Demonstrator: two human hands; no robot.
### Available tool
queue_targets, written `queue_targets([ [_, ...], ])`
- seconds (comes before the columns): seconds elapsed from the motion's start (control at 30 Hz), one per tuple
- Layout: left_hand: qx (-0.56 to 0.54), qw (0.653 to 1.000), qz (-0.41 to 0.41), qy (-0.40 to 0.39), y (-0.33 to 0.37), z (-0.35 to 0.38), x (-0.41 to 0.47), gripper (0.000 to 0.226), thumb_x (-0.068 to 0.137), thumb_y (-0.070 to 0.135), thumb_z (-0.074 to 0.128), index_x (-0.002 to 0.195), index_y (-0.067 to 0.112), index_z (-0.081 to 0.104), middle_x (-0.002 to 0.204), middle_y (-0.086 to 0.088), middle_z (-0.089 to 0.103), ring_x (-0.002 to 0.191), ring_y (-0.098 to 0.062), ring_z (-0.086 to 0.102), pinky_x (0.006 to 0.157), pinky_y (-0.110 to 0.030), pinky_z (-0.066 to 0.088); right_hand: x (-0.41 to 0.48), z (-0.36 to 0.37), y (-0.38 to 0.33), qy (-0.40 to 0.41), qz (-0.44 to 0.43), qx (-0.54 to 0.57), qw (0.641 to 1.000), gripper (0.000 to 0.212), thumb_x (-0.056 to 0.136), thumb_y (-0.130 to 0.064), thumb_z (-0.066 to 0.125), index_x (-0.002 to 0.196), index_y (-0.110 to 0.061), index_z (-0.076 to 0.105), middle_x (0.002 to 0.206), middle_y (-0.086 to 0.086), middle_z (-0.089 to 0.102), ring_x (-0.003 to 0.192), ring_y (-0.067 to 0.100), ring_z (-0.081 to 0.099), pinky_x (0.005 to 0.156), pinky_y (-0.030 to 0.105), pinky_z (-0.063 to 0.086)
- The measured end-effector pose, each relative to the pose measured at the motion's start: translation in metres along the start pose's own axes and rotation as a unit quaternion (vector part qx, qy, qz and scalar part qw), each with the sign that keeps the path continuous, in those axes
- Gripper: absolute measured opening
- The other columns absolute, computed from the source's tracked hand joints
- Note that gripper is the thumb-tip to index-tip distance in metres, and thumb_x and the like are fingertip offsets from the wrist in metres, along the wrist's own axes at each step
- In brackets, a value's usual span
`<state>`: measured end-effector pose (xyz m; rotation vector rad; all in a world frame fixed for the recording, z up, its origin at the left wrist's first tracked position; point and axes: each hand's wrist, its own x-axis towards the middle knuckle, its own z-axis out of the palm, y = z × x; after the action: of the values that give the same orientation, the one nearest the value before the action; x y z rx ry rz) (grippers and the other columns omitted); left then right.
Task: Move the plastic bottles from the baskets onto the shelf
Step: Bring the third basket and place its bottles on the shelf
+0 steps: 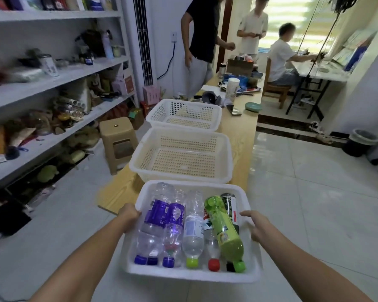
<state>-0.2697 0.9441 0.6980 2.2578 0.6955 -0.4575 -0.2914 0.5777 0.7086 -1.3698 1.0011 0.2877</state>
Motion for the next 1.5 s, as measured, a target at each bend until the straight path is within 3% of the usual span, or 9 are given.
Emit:
queue_targets([
  [0.13, 0.005, 1.000, 0.022, 0.004, 0.030, -0.008, 0.047, 0.030, 0.096, 0.018, 0.055, 0.119, -0.001, 0.058, 0.111, -0.021, 0.061, 0.096, -0.033, 0.057, 0.081, -0.038, 0.048, 0.019, 0.023, -0.025, 0.026, 0.017, 0.027, 0.999, 0.072, 0.073, -0.010, 0.072, 0.136, -0.004, 0.038, 0.142, 0.013, 0.039, 0.124, 0.036, 0.041, 0.098, 0.047, 0.033],
  [0.3, 0.016, 0.999, 0.028, 0.003, 0.055, -0.016, 0.089, 0.029, 0.095, 0.019, 0.057, 0.116, 0.000, 0.059, 0.107, -0.019, 0.061, 0.095, -0.032, 0.058, 0.081, -0.039, 0.049, 0.039, 0.051, -0.055, 0.052, -0.003, 0.054, 0.997, 0.066, 0.077, -0.006, 0.069, 0.136, -0.001, 0.039, 0.142, 0.014, 0.041, 0.126, 0.034, 0.042, 0.094, 0.039, 0.034],
  [0.6, 0.015, 0.999, 0.046, -0.015, 0.093, -0.028, 0.147, 0.029, 0.095, 0.018, 0.056, 0.119, 0.003, 0.059, 0.112, -0.019, 0.062, 0.100, -0.034, 0.059, 0.080, -0.040, 0.048, 0.064, 0.084, -0.088, 0.088, -0.008, 0.048, 0.995, 0.065, 0.079, -0.004, 0.068, 0.136, 0.002, 0.038, 0.141, 0.017, 0.042, 0.126, 0.035, 0.041, 0.098, 0.040, 0.035],
  [0.77, 0.019, 0.997, 0.076, -0.020, 0.111, -0.037, 0.175, 0.029, 0.096, 0.019, 0.054, 0.120, 0.004, 0.060, 0.113, -0.017, 0.063, 0.099, -0.031, 0.059, 0.081, -0.037, 0.047, 0.072, 0.104, -0.093, 0.128, -0.032, -0.007, 0.991, 0.064, 0.078, -0.004, 0.069, 0.133, 0.005, 0.037, 0.134, 0.022, 0.044, 0.122, 0.038, 0.043, 0.085, 0.038, 0.034],
  [1.07, 0.024, 0.987, 0.143, -0.076, 0.139, -0.056, 0.223, 0.027, 0.096, 0.021, 0.054, 0.116, 0.005, 0.061, 0.107, -0.015, 0.065, 0.096, -0.031, 0.062, 0.083, -0.038, 0.048, 0.064, 0.143, -0.079, 0.269, -0.018, -0.175, 0.947, 0.062, 0.073, -0.012, 0.075, 0.126, 0.001, 0.046, 0.129, 0.021, 0.050, 0.119, 0.039, 0.046, 0.093, 0.043, 0.044],
  [1.23, 0.192, 0.951, 0.236, -0.049, 0.139, -0.056, 0.232, 0.030, 0.098, 0.029, 0.047, 0.121, 0.009, 0.052, 0.108, -0.011, 0.061, 0.091, -0.026, 0.061, 0.081, -0.039, 0.054, 0.062, 0.152, -0.070, 0.299, -0.059, -0.237, 0.922, 0.064, 0.077, -0.019, 0.076, 0.129, 0.002, 0.044, 0.132, 0.021, 0.045, 0.121, 0.038, 0.042, 0.100, 0.045, 0.041],
  [1.33, 0.302, 0.857, 0.414, 0.059, 0.126, -0.056, 0.241, 0.067, 0.089, 0.034, 0.060, 0.143, 0.018, 0.024, 0.127, -0.014, 0.047, 0.098, -0.026, 0.059, 0.073, -0.038, 0.057, 0.055, 0.152, -0.064, 0.314, -0.156, -0.357, 0.866, 0.071, 0.080, -0.017, 0.072, 0.139, -0.006, 0.034, 0.137, 0.019, 0.039, 0.123, 0.036, 0.039, 0.099, 0.043, 0.039],
  [1.43, 0.401, 0.714, 0.565, 0.098, 0.125, -0.061, 0.244, 0.100, 0.084, 0.041, 0.067, 0.149, 0.027, -0.006, 0.148, -0.014, 0.034, 0.124, -0.029, 0.047, 0.094, -0.038, 0.048, 0.056, 0.147, -0.064, 0.279, -0.368, -0.538, 0.705, 0.094, 0.065, 0.003, 0.075, 0.142, -0.026, 0.030, 0.135, 0.016, 0.044, 0.113, 0.038, 0.051, 0.087, 0.046, 0.048],
  [1.5, 0.430, 0.664, 0.604, 0.097, 0.129, -0.065, 0.246, 0.109, 0.089, 0.040, 0.062, 0.142, 0.030, -0.032, 0.159, -0.011, 0.018, 0.143, -0.030, 0.025, 0.112, -0.039, 0.030, 0.054, 0.147, -0.074, 0.206, -0.425, -0.653, 0.592, 0.111, 0.044, 0.011, 0.078, 0.137, -0.034, 0.039, 0.130, 0.013, 0.053, 0.106, 0.036, 0.059, 0.081, 0.047, 0.055],
])
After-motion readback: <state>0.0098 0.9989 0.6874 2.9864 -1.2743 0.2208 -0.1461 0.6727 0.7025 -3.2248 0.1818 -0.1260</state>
